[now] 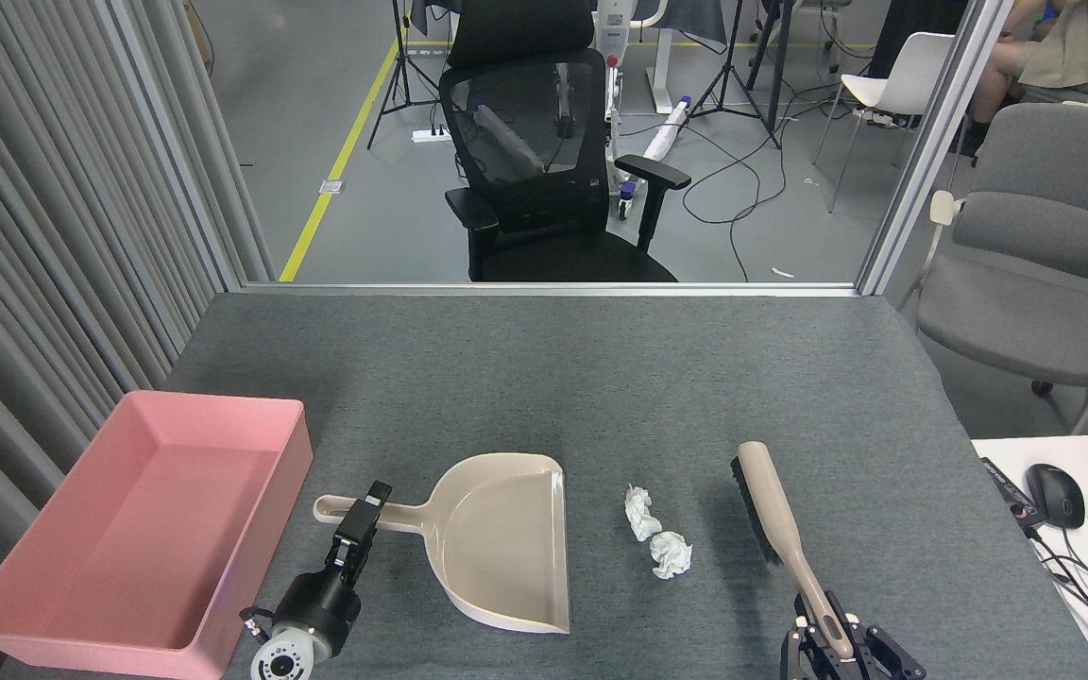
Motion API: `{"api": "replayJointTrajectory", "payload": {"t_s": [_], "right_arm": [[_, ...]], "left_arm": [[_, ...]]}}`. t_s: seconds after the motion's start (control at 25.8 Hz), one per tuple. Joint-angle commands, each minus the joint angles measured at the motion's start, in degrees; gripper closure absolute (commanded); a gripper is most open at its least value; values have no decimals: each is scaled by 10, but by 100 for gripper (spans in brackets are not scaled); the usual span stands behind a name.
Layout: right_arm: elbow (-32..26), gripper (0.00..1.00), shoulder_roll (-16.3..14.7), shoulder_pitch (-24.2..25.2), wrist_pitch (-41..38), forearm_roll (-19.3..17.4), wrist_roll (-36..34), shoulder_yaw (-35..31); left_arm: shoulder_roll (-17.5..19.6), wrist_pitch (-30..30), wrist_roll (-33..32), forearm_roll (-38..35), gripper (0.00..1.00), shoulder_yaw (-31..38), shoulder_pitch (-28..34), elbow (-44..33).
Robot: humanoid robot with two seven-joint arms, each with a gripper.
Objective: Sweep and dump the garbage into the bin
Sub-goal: 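Lift the brush with the right gripper and pull the dustpan closer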
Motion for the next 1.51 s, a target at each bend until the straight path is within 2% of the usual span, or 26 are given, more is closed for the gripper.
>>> {"api": "replayJointTrajectory", "payload": {"t_s": [0.0,0.12,0.39,0.54,0.7,0.89,1.47], "right_arm": [[0,88,1,0,0,0,-1,0],[-1,88,2,0,0,0,-1,0],[-1,87,1,-1,0,0,0,-1],[-2,87,1,0,0,0,-1,0],[-16,100,2,1,-2,0,-8,3],[-19,100,1,10,-7,0,-21,3],[-27,100,2,59,-6,3,-34,3]], "left_arm": [[0,-5,-4,0,50,0,2,-1],[0,-7,-4,0,50,0,2,-1],[0,-22,-6,-2,60,0,2,4],[-1,-22,-4,-1,61,0,3,5],[-3,-32,-5,-2,66,0,5,5],[-5,-41,-25,-2,78,2,5,5],[-5,-43,-27,-15,80,7,5,3]]}}
